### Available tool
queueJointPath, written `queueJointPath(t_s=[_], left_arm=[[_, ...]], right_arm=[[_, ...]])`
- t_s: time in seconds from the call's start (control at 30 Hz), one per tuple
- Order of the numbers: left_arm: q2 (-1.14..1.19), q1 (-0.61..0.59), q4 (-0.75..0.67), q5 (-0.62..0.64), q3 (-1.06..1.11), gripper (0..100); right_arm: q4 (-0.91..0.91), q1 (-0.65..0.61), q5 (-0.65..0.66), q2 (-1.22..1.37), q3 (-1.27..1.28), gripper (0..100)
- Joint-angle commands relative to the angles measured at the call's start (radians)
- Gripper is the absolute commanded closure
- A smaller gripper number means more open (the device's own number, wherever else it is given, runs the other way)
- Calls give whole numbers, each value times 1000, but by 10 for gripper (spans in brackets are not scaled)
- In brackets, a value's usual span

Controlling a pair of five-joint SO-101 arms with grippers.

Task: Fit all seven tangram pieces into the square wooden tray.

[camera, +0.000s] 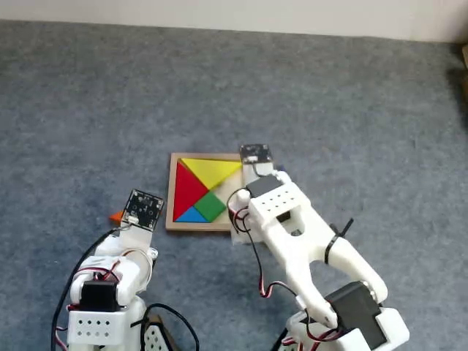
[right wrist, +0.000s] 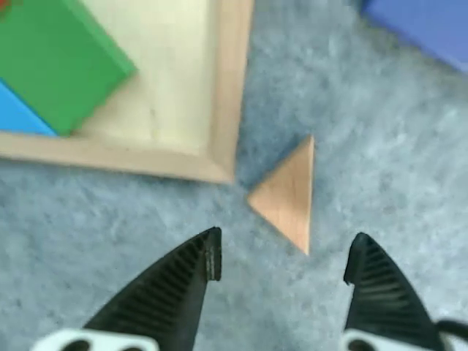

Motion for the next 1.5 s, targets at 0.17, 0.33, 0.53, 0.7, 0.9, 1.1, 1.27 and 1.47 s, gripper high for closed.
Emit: queueJointPath(t_s=[0.17, 0.33, 0.53, 0.7, 0.9, 1.1, 1.27, 1.47], left_arm=[[-48, 15, 3, 8, 24, 975], [-48, 15, 3, 8, 24, 975], [-48, 15, 3, 8, 24, 975], [-48, 15, 3, 8, 24, 975], [-48, 15, 3, 8, 24, 975], [-48, 15, 3, 8, 24, 975], [-48, 15, 3, 8, 24, 975], [-48, 15, 3, 8, 24, 975]], right_arm=[[-105, 53, -14, 111, -12, 750], [-107, 73, -14, 166, -13, 750], [-108, 73, -9, 166, -8, 750], [-110, 73, -6, 171, -8, 751], [-110, 71, -6, 171, -10, 843], [-110, 70, -5, 165, -7, 901], [-104, 71, 60, 163, -5, 926], [-102, 73, 117, 51, -5, 950]])
